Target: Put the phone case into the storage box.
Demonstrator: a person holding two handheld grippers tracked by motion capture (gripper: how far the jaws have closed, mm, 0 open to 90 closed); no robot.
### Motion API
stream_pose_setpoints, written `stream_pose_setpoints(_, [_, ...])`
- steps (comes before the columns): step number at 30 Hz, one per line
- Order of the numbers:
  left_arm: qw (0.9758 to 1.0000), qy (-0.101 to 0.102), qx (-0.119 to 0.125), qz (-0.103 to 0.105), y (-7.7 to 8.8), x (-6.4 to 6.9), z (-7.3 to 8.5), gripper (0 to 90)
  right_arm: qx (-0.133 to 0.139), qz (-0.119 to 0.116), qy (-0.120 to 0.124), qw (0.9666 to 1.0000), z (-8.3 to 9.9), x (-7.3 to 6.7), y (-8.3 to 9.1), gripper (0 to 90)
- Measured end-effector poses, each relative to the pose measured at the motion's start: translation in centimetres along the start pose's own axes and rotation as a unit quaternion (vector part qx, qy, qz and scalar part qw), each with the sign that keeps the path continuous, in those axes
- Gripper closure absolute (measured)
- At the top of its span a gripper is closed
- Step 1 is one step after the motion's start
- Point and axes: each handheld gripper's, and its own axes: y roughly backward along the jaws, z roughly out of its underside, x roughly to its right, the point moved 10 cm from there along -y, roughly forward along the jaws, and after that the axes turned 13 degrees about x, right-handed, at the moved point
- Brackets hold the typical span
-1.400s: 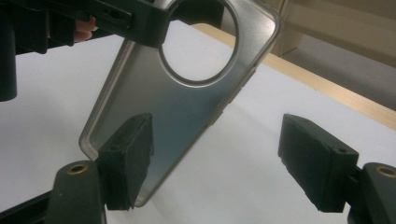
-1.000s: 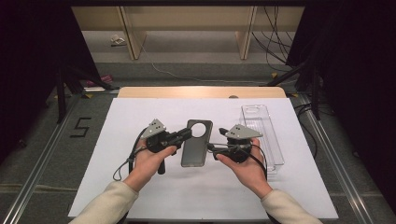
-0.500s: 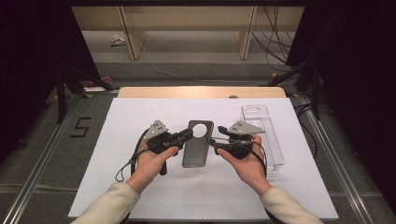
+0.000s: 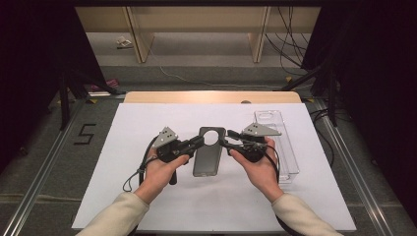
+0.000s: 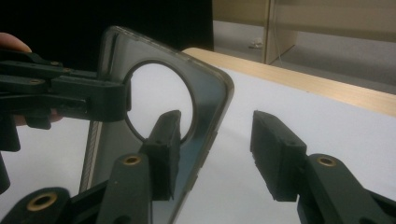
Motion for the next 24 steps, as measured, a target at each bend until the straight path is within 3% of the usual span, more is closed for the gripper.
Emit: stream_pose_setpoints(24, [1.0,0.001,0.003,0.002,-0.2,0.3,0.34,80.7,0.006,-0.001,-0.027,0.9996,-0.57,0.38,0.04,77.8])
